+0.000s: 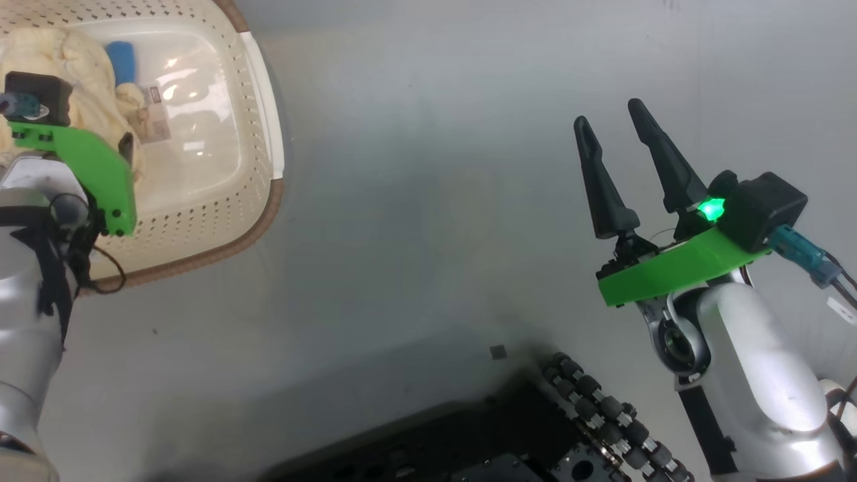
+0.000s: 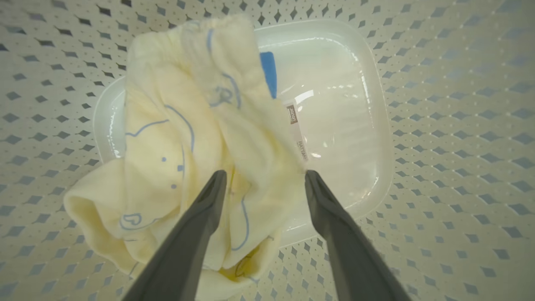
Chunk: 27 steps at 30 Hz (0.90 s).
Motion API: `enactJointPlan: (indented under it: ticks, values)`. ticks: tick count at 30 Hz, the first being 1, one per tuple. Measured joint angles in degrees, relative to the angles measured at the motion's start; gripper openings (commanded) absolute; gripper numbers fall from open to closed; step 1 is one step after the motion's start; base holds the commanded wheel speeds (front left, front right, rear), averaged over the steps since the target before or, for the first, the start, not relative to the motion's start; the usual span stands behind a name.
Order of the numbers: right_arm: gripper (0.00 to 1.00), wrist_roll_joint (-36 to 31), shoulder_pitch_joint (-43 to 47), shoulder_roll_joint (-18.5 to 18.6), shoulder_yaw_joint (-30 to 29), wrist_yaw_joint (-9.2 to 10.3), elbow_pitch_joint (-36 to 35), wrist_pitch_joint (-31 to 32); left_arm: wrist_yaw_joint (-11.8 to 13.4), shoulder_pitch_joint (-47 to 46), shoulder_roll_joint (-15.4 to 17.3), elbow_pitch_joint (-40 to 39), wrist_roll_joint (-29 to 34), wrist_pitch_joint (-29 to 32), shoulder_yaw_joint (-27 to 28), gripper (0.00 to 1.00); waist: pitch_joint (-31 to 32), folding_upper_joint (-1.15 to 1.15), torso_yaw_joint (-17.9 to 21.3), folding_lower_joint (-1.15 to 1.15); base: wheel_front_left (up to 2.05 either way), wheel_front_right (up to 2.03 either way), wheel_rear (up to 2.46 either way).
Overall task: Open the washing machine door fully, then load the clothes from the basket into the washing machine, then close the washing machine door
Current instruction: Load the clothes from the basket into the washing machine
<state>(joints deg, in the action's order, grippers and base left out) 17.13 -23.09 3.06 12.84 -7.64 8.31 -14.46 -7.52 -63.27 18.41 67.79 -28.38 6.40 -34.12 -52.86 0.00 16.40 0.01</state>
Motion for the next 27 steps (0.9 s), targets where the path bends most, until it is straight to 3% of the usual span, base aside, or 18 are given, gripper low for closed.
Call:
enactJointPlan:
  ticks: [11,27]
  values:
    - [1.00,-0.37,0.54,-0.11,0.11,0.00,-1.57,0.00,0.60,-4.23,-1.93,5.23,-0.13,2.41,-1.21,1.00,-2.55,0.00,-0.52,0.00,0.00,0.00,0.00]
    - [1.00,-1.65,4.83,-0.14,-0.46,0.00,-5.95,0.00,5.59,-6.43,-3.59,6.30,-1.44,4.21,-1.25,1.00,-4.68,0.00,-0.85,-0.01,0.01,0.01,0.01]
